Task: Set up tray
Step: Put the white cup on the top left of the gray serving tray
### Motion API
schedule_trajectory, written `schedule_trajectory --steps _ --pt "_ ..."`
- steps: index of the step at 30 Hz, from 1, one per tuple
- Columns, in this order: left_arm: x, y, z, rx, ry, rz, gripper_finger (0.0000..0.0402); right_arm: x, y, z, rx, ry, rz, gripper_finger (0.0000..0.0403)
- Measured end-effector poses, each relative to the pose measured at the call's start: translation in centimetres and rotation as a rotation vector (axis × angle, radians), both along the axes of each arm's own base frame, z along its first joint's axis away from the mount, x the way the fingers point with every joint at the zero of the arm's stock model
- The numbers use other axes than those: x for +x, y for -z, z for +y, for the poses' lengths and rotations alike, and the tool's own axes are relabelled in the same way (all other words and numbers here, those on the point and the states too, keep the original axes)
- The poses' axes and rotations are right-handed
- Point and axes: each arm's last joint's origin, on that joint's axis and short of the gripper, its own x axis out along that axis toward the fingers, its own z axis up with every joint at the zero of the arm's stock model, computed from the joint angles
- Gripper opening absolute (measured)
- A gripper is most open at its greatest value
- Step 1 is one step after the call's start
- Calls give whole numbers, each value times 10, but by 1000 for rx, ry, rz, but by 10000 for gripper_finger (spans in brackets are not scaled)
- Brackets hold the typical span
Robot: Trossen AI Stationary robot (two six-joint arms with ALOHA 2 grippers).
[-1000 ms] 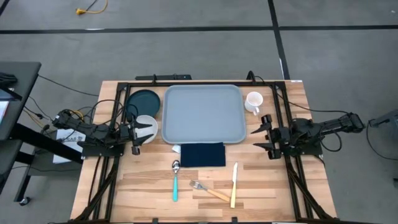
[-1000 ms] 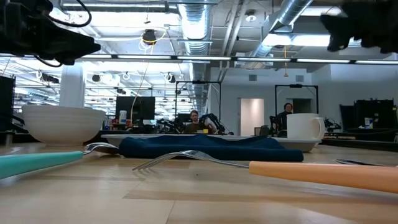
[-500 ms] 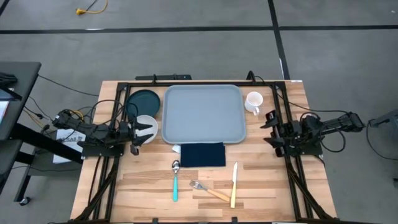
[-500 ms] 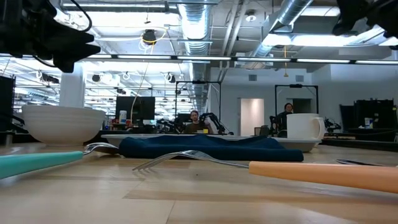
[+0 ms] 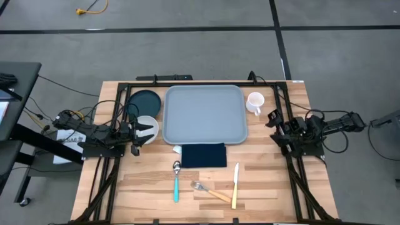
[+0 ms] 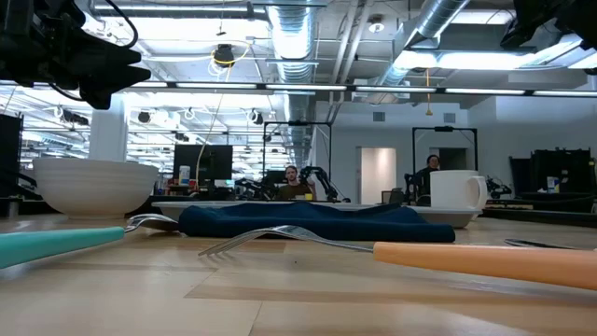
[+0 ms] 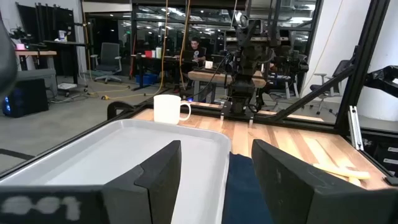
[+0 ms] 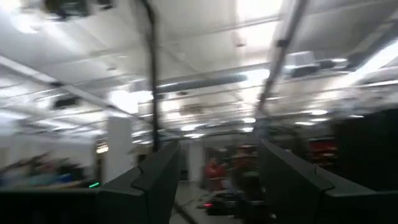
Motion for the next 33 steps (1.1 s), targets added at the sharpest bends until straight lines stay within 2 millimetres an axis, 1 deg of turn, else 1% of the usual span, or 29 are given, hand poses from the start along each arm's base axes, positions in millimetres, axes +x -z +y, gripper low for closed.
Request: schedule_trajectory --steps 2,7,9,11,13,17,19,21,26,30,33 --pt "0 0 0 0 0 0 187 1 1 -3 55 90 26 205" --pt "0 0 0 1 -1 -3 187 5 6 -8 176 235 97 205" --pt "0 -2 0 -6 0 -17 187 7 7 -9 182 328 141 205" --pt "-1 -5 0 -20 1 -51 187 10 3 -11 170 444 207 203" --pt "-1 -8 0 -32 1 -80 187 12 -4 -14 197 574 277 199" --pt "-1 -9 0 -36 4 -91 187 18 -16 -23 181 871 491 183" --pt "-1 -9 0 -36 6 -91 187 20 -25 -29 176 971 582 175" --pt "-1 -9 0 -36 6 -92 187 20 -36 -35 207 1011 650 166" --pt "-1 -9 0 -37 6 -94 187 20 -56 -51 279 1009 848 150" --pt "-1 -8 0 -39 7 -87 187 23 -63 -67 328 987 957 145" --pt "-1 -8 0 -55 8 -91 187 27 -63 -80 356 957 1028 144"
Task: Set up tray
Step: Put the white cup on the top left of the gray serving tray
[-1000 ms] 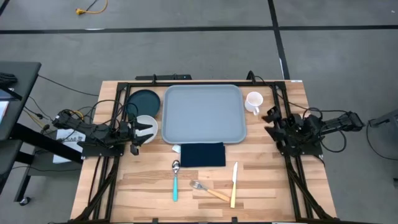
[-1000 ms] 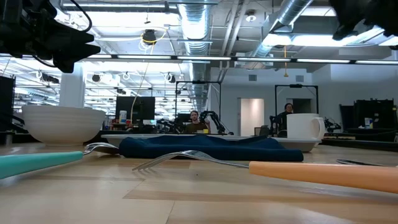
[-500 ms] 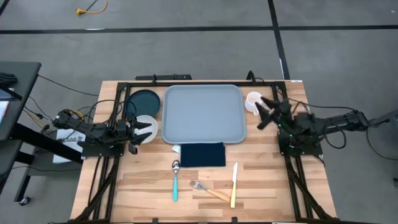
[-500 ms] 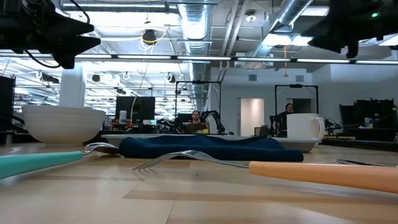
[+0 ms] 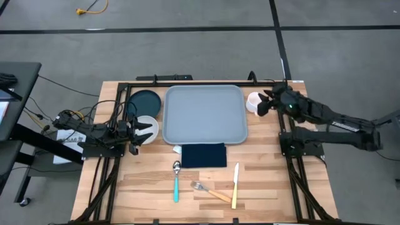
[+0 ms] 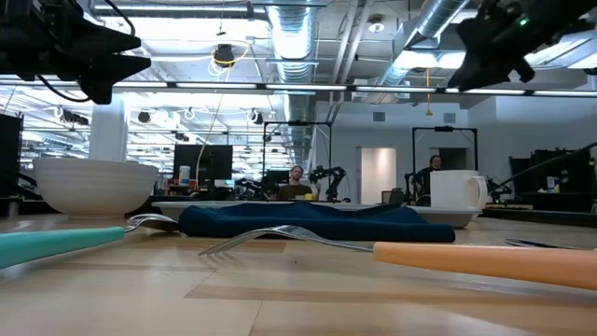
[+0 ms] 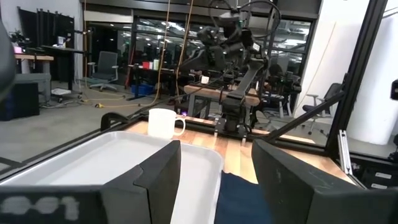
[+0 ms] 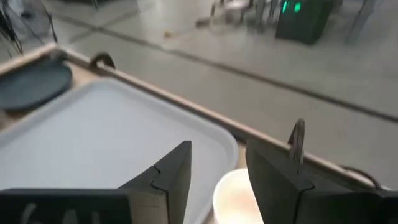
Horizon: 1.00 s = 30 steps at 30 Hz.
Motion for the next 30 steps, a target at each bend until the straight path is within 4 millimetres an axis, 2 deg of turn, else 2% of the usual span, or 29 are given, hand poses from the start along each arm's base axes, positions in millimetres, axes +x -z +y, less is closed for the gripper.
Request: schedule_trajectory --steps 7,11,17,24,27,30 --pt "0 0 0 -27 4 -5 187 6 18 -32 137 50 131 145" --pt "0 0 0 -30 5 -2 187 10 30 -39 211 96 188 139" --pt "0 0 0 -28 4 -2 187 9 53 -19 212 123 189 137" --pt "0 0 0 -26 3 -2 187 -10 101 16 213 147 93 137" --pt "0 0 0 -26 3 -4 187 -11 110 27 218 72 17 135" --pt "0 0 0 -26 3 -5 187 -9 109 34 212 23 -38 135"
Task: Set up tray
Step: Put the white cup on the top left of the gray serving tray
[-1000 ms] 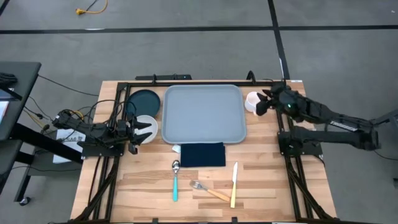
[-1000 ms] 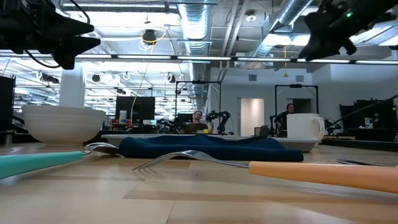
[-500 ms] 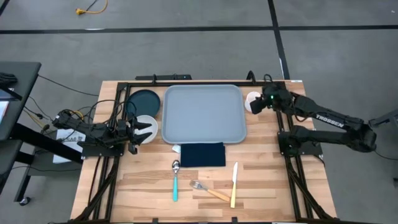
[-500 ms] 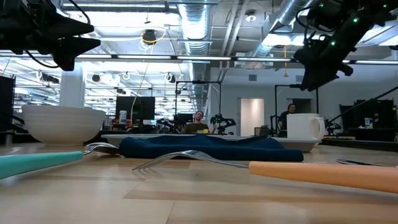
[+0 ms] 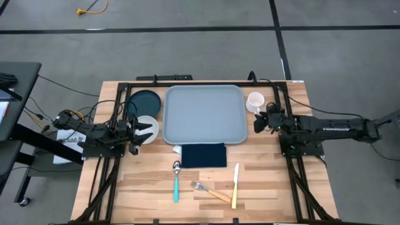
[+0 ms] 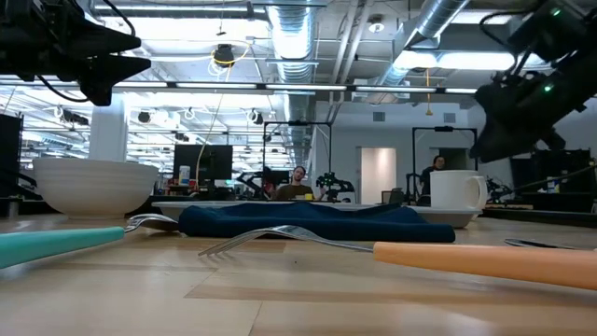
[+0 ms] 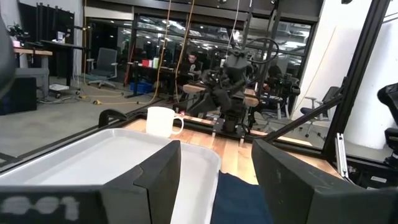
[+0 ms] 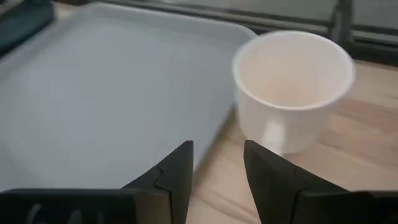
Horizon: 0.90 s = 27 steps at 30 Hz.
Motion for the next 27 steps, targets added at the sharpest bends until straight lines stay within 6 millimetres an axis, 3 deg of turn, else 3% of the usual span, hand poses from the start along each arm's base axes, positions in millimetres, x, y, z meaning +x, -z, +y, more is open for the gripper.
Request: schedule_trajectory --steps 12,20,27 --pt "0 0 0 32 -10 6 187 1 4 10 -11 1 15 138" --pt "0 0 0 55 -8 10 187 -5 14 4 -3 136 112 172" --pt "1 4 0 122 -31 67 187 -5 16 2 2 152 140 199"
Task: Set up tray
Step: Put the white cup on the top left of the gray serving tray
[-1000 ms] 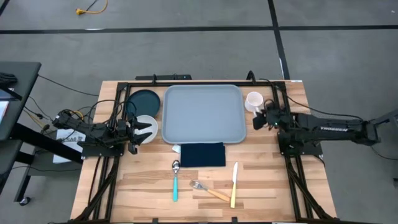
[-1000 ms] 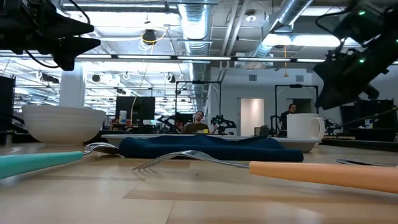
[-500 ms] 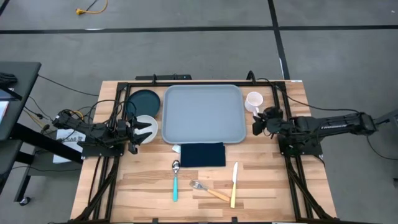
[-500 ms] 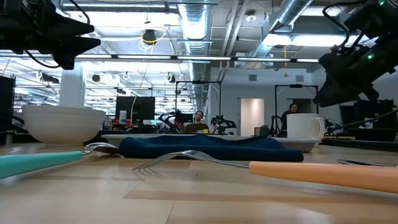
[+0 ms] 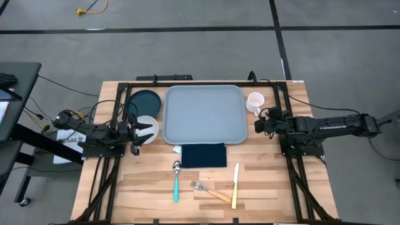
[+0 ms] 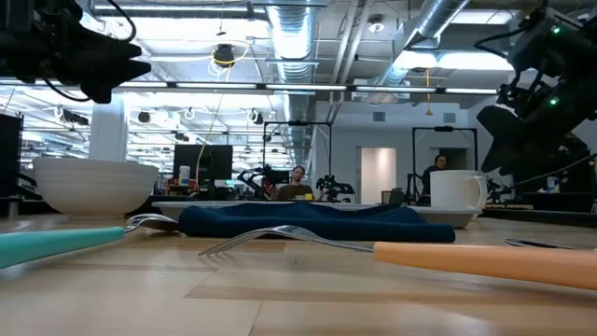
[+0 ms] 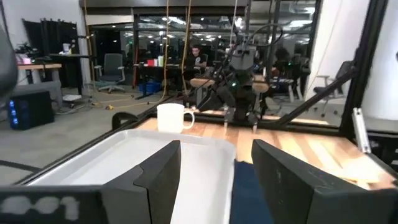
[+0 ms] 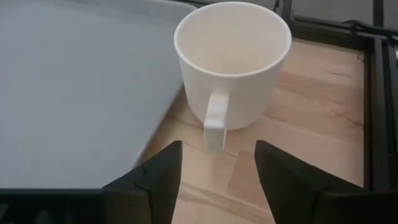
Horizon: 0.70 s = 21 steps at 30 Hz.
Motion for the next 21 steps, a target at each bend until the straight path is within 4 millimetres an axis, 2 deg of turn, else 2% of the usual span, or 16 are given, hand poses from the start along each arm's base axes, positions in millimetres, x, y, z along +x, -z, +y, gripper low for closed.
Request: schedule_trajectory --steps 10,21 --pt "1 3 -3 -7 109 23 187 0 0 0 -5 -26 21 203" --pt "1 3 -4 -2 124 24 187 1 0 0 6 -33 12 205"
